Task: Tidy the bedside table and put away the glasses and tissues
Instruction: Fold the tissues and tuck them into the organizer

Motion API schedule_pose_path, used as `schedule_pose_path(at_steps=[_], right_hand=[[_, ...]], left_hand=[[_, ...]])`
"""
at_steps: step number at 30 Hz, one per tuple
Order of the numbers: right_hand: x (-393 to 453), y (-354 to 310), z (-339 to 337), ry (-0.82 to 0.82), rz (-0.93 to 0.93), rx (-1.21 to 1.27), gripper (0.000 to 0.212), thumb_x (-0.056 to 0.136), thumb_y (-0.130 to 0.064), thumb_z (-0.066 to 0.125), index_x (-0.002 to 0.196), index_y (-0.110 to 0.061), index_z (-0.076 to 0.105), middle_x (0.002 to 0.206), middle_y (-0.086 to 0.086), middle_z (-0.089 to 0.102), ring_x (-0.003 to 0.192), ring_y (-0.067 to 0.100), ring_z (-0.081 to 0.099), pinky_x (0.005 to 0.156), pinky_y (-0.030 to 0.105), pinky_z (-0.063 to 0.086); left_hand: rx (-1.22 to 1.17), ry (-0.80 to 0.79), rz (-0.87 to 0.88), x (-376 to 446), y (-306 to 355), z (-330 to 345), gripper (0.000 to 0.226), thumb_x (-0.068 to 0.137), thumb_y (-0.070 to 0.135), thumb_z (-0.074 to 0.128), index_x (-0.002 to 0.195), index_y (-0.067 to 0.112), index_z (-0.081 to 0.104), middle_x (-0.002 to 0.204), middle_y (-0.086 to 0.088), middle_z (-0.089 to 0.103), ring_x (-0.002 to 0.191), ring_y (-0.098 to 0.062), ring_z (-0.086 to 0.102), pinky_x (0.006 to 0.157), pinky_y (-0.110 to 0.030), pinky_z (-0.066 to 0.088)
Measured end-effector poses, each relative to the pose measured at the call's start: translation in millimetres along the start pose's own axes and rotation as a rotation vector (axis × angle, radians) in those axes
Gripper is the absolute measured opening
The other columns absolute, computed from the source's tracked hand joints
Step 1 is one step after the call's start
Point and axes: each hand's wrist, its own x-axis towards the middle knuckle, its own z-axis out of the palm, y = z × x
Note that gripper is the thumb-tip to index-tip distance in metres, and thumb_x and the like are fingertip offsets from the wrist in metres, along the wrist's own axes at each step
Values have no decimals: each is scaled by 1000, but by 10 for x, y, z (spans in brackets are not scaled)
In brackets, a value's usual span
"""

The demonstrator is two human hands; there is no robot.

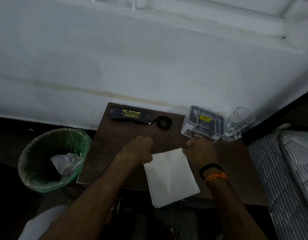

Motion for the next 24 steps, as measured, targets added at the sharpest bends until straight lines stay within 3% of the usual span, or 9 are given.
schedule_pose_path(at_steps=[4,8,12,15,20,24], right_hand=[[-159,153,145,-189,39,42,58,74,-46,78,115,-10,59,119,10,62,110,27,58,88,34,47],[-149,181,305,-201,65,-31,76,68,-47,82,126,-10,51,127,11,56,116,29,54,90,35,46],[-105,225,341,-184,62,21,71,64,-45,86,118,-12,55,121,9,60,111,27,57,80,30,42],[-111,199,388,-113,-8,66,62,65,-42,85,114,-15,59,116,7,64,107,26,59,82,32,46],[-46,-13,452,19,-61,90,47,67,-41,82,95,-16,56,102,4,64,96,26,61,73,34,47],[22,-120,476,107,-102,-7,48,72,-43,77,108,-19,56,113,3,61,102,26,61,82,39,51]], left_hand=[[42,3,-8,-12,39,54,59,84,27,71,136,11,46,141,-11,45,131,-27,43,108,-41,41],[79,-24,-12,3,104,104,65,78,34,77,133,14,48,136,-8,48,125,-25,47,104,-43,45],[127,-13,-3,27,113,132,65,75,30,81,129,15,49,134,-7,49,123,-25,48,101,-44,47],[115,-1,0,39,100,123,58,75,26,81,123,15,51,130,-7,51,118,-24,50,98,-42,48],[35,172,-18,48,2,-16,44,80,16,75,119,12,54,125,-8,53,114,-24,52,96,-39,49],[-46,241,-61,40,-167,-159,38,80,9,71,116,7,57,122,-11,56,114,-27,54,98,-41,48]])
